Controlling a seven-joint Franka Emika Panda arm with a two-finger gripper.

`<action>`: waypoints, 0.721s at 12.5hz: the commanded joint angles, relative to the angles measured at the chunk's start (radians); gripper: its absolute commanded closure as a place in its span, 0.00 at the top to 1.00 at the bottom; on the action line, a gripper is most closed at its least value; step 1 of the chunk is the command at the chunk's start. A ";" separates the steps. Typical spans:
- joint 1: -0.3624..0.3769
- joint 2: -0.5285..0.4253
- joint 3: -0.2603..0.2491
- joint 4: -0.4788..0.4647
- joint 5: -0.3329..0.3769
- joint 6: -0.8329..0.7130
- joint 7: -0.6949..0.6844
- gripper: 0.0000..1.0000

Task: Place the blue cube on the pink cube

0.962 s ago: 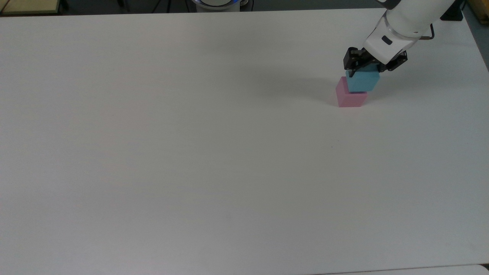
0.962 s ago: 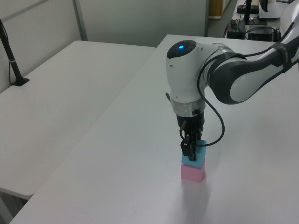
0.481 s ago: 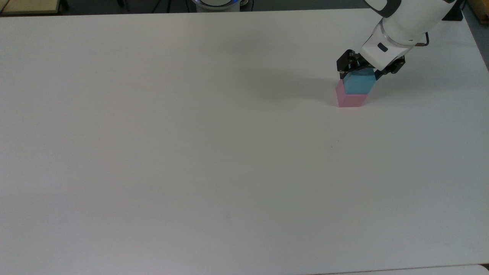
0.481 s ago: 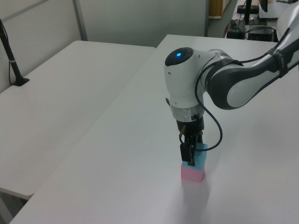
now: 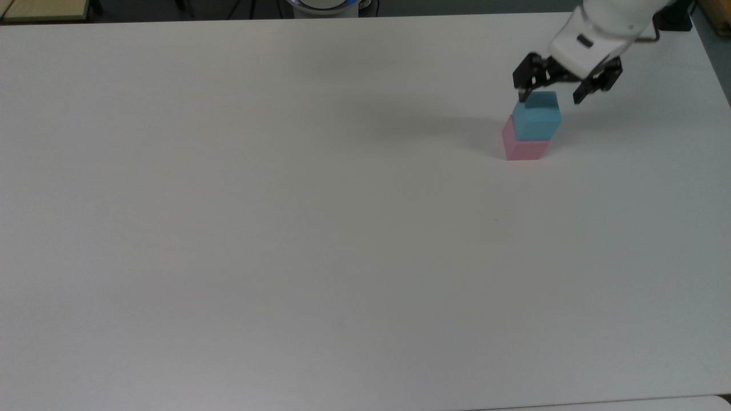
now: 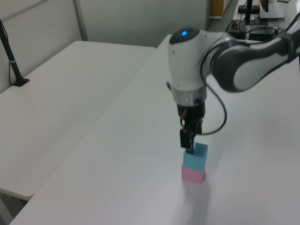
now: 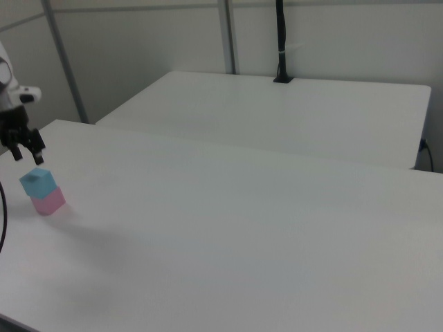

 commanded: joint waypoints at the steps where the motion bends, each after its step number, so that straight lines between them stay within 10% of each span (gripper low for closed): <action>1: -0.002 -0.187 -0.023 -0.008 0.000 -0.175 -0.096 1.00; 9: -0.330 -0.421 -0.150 -0.022 -0.003 -0.353 -0.544 1.00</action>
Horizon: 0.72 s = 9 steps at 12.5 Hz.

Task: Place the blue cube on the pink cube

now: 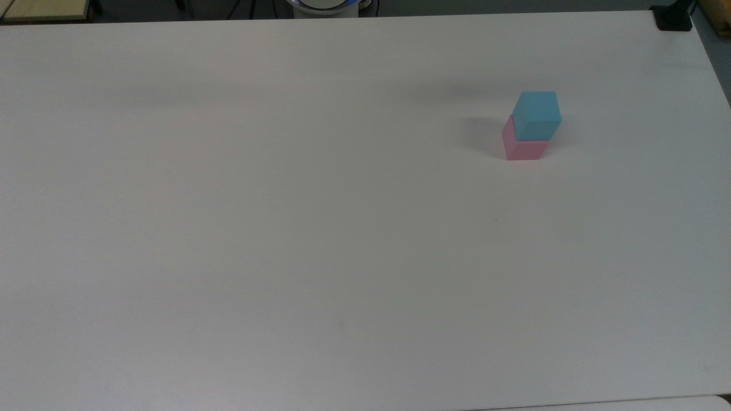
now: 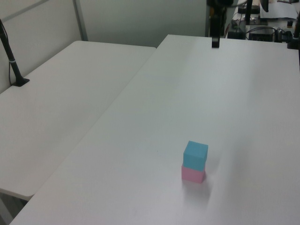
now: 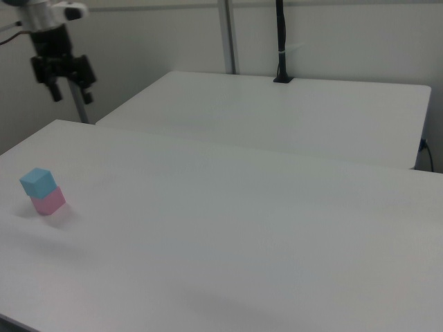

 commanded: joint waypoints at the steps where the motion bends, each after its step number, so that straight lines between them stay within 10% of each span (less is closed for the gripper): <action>1: -0.166 -0.063 -0.002 -0.058 0.002 -0.033 -0.143 1.00; 9: -0.280 -0.063 -0.008 -0.100 -0.001 -0.017 -0.200 1.00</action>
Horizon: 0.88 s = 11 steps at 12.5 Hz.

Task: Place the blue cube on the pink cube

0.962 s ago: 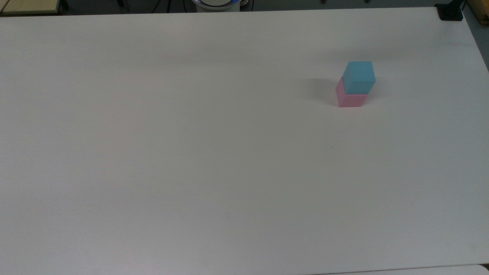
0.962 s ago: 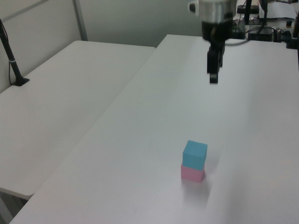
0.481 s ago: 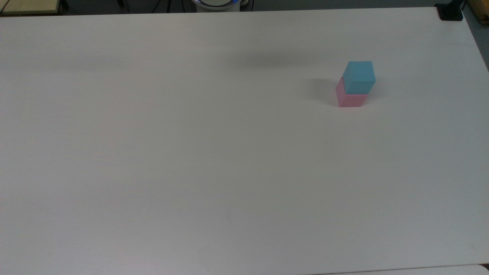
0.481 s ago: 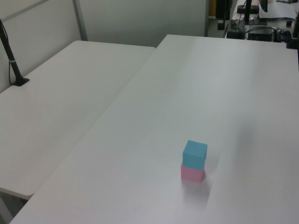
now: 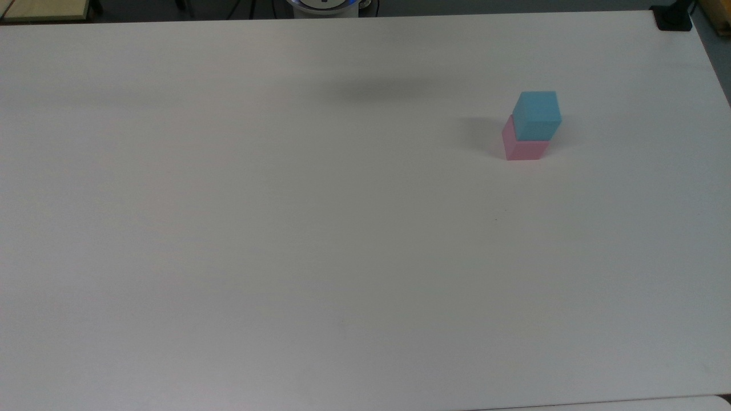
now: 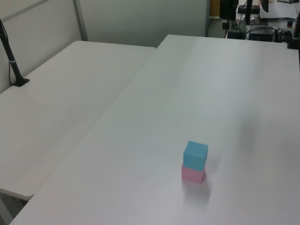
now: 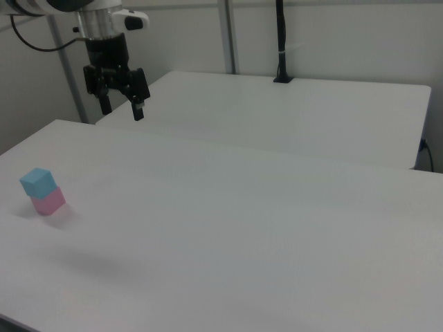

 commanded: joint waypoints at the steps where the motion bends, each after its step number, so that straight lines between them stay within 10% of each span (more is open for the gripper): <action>1: -0.010 -0.021 0.002 -0.031 -0.003 0.034 -0.035 1.00; 11: -0.092 0.015 0.076 -0.024 0.001 0.137 -0.017 1.00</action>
